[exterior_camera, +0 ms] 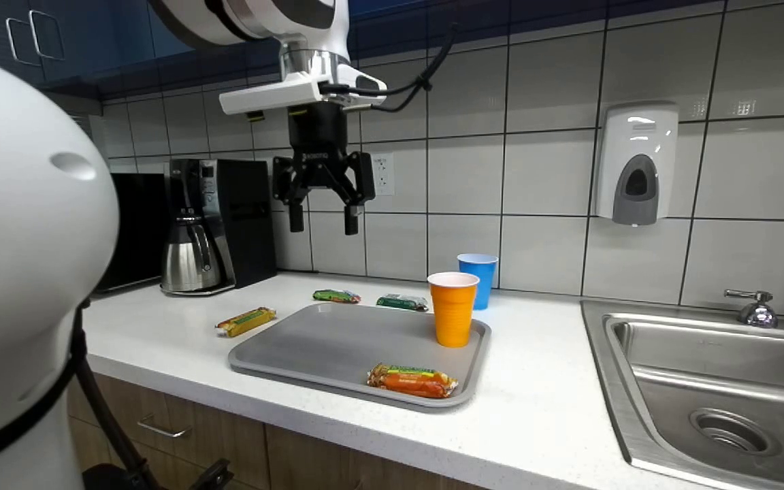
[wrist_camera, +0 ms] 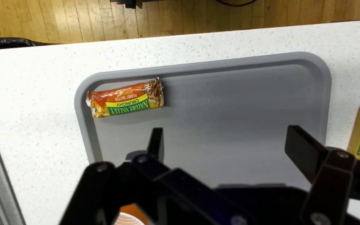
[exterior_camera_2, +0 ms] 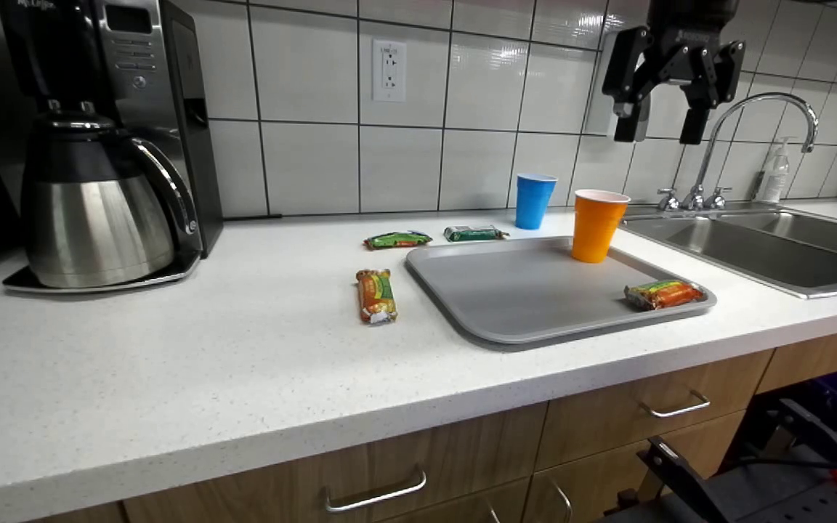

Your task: Pick up the candy bars on the table and place them on the tray

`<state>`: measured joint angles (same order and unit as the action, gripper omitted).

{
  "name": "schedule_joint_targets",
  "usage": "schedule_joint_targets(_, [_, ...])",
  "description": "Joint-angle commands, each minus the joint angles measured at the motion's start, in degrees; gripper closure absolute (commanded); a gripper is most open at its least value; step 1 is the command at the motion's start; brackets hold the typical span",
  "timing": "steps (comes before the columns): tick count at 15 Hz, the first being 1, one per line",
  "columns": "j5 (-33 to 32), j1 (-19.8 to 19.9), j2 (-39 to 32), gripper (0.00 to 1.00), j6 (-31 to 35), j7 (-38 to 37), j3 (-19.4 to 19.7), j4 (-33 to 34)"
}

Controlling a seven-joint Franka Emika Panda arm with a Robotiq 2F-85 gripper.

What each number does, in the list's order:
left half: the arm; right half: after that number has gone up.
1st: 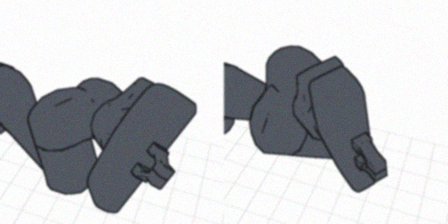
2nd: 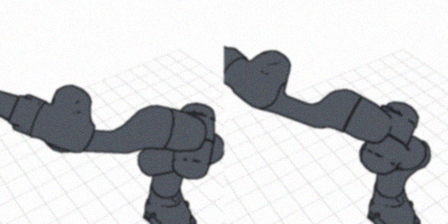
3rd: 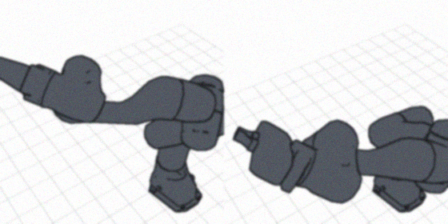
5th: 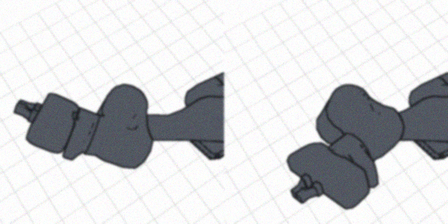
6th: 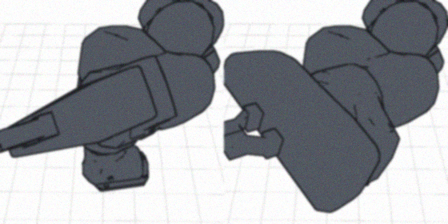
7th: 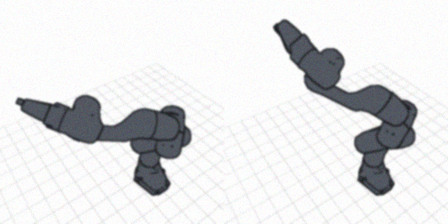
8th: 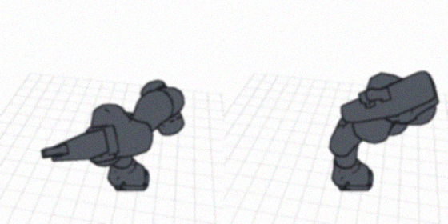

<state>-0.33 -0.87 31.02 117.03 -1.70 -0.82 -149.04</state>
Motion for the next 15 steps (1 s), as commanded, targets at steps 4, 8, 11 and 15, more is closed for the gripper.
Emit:
schedule_joint_targets(4, [-1.0,0.2,-6.0,0.0,5.8,-2.7,-2.1,0.0])
schedule_joint_targets(8, [-1.0,0.2,-10.2,0.0,8.9,-3.9,-2.8,0.7])
schedule_joint_targets(11, [-1.1,0.2,-13.1,0.0,11.1,-5.5,-3.2,1.4])
schedule_joint_targets(15, [-1.1,0.3,-17.1,0.0,13.7,-8.4,-3.5,3.1])
